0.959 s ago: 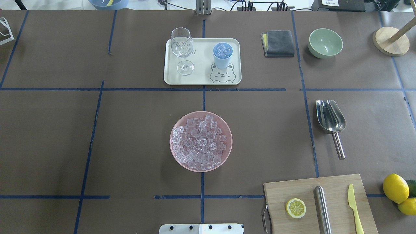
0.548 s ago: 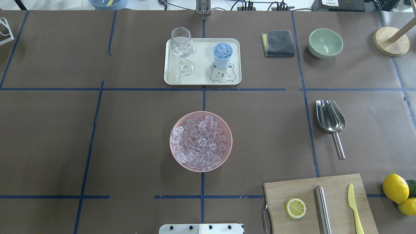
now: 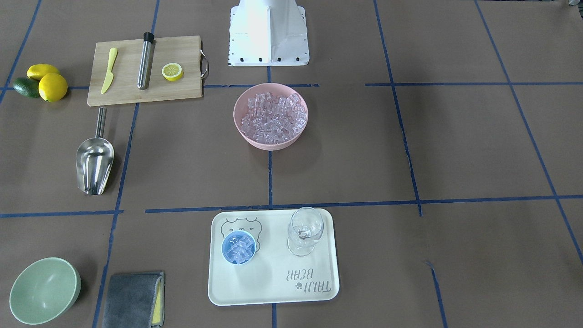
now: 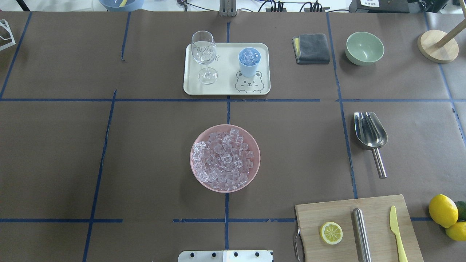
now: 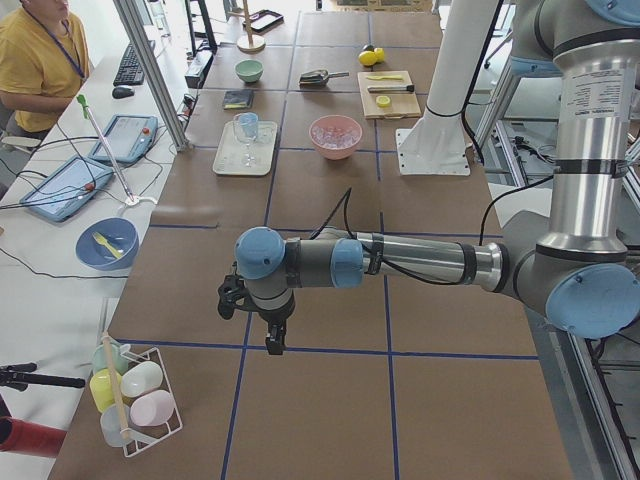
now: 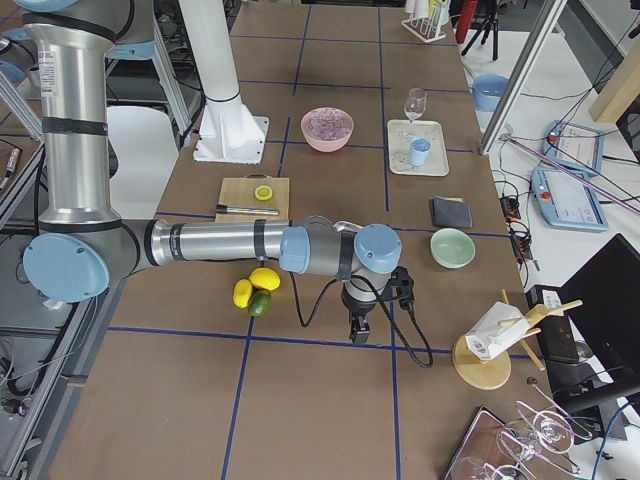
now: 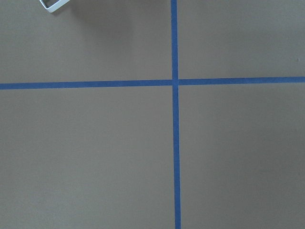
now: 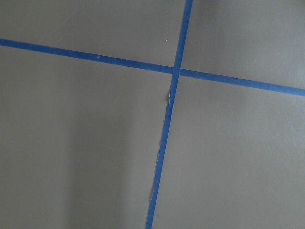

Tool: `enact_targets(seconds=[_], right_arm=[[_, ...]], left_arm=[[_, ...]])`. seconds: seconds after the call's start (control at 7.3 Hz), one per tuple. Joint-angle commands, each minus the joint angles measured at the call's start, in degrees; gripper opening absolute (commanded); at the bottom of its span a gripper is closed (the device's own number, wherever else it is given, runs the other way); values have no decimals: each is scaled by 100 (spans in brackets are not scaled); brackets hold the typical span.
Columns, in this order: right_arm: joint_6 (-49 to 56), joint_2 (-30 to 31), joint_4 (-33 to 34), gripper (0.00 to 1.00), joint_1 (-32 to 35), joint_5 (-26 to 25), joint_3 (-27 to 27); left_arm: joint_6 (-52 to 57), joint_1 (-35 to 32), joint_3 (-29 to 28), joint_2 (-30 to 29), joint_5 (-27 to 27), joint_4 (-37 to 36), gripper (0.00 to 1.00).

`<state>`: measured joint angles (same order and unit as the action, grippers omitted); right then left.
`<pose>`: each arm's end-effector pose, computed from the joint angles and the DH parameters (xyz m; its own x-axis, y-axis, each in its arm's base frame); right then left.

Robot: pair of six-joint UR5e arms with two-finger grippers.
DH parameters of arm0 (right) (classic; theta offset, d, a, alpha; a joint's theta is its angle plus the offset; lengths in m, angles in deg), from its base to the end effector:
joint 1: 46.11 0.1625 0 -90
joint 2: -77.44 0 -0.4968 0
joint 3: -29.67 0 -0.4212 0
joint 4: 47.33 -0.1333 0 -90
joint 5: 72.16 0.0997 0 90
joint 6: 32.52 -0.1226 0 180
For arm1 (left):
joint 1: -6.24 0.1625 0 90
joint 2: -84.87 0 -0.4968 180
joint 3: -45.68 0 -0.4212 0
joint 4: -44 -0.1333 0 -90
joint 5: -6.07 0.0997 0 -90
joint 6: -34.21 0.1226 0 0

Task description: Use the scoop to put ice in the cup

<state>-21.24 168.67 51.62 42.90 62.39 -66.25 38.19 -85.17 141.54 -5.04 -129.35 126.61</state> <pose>0.0386 -0.5028 0.7193 0.6963 -0.1560 0.7006 0.1564 0.9856 0.0640 -0.0586 -0.5142 0.7058 0.7012 0.0320 -0.7122 -0.0241 0.9995 0.0212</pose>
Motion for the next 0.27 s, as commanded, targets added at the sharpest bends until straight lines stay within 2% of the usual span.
enact_targets(seconds=[0.0, 0.14], right_arm=[[6, 0, -7, 100, -6, 10, 38], [6, 0, -7, 100, -6, 19, 38]], left_arm=[[7, 1, -6, -18, 24, 9, 100], [15, 1, -6, -27, 33, 26, 100]])
